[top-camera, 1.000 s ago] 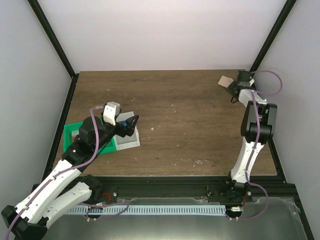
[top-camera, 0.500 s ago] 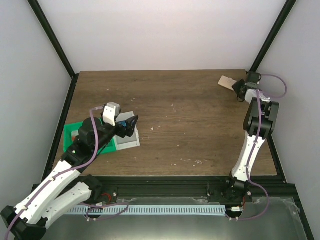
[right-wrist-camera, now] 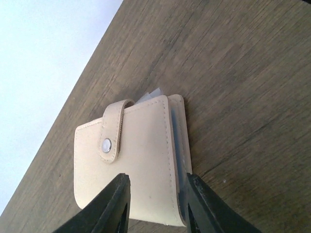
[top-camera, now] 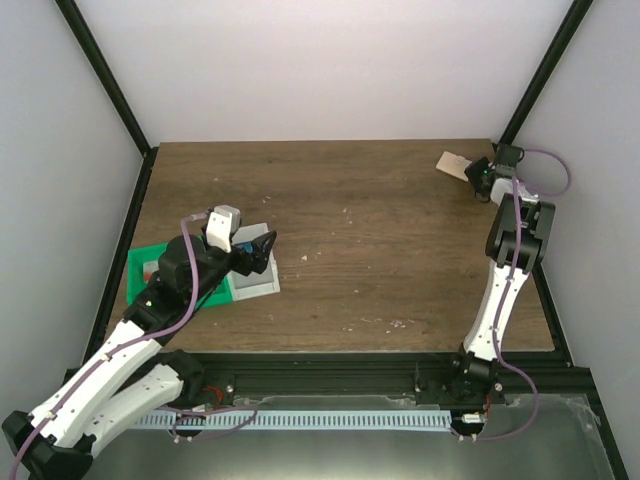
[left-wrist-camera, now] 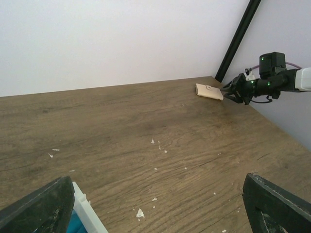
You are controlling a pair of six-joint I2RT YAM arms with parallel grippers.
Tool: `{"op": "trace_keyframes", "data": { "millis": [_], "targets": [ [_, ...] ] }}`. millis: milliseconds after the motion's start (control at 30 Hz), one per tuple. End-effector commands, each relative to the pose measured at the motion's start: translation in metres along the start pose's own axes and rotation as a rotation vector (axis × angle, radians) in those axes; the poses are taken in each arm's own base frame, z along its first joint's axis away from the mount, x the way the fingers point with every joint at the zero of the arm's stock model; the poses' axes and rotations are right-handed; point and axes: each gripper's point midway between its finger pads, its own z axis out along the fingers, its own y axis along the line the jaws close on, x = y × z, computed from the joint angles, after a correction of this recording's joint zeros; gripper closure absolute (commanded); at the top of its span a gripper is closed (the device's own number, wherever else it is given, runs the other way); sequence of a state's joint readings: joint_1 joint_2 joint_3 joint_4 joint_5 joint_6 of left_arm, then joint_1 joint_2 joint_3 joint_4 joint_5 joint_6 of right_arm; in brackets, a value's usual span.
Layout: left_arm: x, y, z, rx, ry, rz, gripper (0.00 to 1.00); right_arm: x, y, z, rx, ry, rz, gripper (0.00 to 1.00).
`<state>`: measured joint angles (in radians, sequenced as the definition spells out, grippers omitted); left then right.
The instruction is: Take the credit cards out of the card holder
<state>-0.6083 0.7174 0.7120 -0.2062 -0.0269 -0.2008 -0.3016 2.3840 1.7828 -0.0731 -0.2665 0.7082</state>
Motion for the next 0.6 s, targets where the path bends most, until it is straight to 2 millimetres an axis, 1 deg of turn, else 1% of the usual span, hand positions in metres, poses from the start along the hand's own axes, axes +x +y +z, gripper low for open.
{"op": "trace_keyframes", "data": {
  "millis": [0, 100, 167, 233, 267, 333, 400, 467, 567],
  "targets": [
    [0.001, 0.003, 0.0, -0.017, -0.005, 0.019, 0.04, -0.003, -0.003, 0.008, -0.011, 0.011, 0.011, 0.68],
    [0.001, 0.004, 0.0, -0.025, -0.006, 0.019, 0.04, 0.004, -0.012, 0.015, 0.003, 0.034, 0.02, 0.69],
    [0.002, 0.004, 0.001, -0.025, -0.003, 0.021, 0.04, 0.008, -0.013, 0.017, 0.002, 0.044, 0.021, 0.71],
    [0.002, 0.005, 0.001, -0.027, -0.002, 0.021, 0.04, 0.009, -0.012, 0.017, -0.007, 0.05, 0.021, 0.75],
    [0.003, 0.005, 0.001, -0.028, -0.001, 0.021, 0.04, 0.019, -0.022, 0.025, 0.005, 0.072, 0.028, 0.77],
    [0.002, 0.005, 0.002, -0.03, 0.0, 0.022, 0.04, 0.024, -0.026, 0.027, 0.008, 0.088, 0.032, 0.82],
    [0.002, 0.004, 0.002, -0.025, -0.002, 0.024, 0.05, 0.026, -0.023, 0.025, -0.003, 0.089, 0.029, 0.9],
    [0.002, 0.004, 0.002, -0.022, 0.0, 0.024, 0.05, 0.019, -0.01, 0.014, -0.042, 0.063, 0.016, 0.98],
    [0.003, 0.004, 0.003, -0.026, 0.005, 0.024, 0.05, 0.015, 0.001, 0.0, -0.074, 0.04, 0.005, 1.0]
  ]
}}
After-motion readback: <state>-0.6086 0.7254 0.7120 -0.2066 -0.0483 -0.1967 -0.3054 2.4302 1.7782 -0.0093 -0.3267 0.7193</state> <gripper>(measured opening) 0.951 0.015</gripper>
